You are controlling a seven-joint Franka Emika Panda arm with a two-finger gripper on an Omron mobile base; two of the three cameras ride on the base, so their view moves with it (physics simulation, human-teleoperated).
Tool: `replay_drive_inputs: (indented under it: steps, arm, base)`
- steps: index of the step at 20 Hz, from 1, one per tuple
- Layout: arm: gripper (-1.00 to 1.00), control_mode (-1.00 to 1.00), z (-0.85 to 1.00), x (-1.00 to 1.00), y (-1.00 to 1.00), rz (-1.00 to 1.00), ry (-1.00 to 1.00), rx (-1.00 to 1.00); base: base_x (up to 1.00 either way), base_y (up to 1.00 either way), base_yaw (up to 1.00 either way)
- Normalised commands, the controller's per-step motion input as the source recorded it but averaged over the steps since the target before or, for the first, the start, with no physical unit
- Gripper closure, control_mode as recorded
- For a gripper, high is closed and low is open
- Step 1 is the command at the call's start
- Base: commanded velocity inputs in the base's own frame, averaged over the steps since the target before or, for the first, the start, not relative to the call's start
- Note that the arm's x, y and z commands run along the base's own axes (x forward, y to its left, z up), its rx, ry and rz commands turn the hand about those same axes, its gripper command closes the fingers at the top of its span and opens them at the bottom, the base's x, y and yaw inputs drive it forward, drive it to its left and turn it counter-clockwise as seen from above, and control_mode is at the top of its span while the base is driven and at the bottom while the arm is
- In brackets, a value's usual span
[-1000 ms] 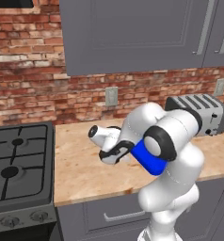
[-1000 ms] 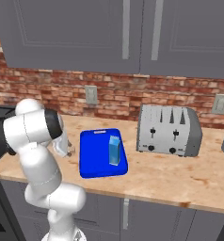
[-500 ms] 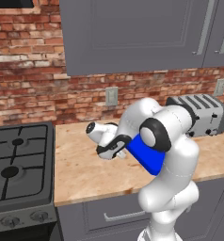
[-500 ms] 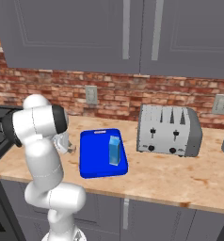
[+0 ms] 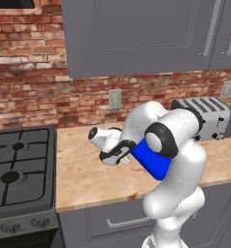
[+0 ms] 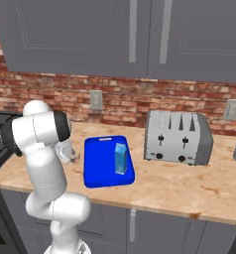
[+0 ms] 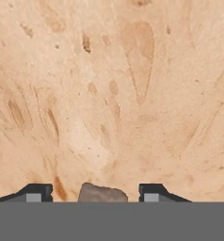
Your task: Take out the milk from the fridge and place it on the tray on the counter. Then take the sugar cube near the tray and place it in the tray.
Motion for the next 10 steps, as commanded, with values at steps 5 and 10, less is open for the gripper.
replay_drive_inputs:
  steps: [5,10]
  arm:
    - [-1.00,-1.00,-0.12,-0.14,-0.14,0.00,-0.09,0.00]
    - [-1.00,-1.00,0.00,0.00,-0.04,0.00,-0.11,0.00]
  base:
    - [0.00,0.00,0.00]
    - [0.00,0.00,0.00]
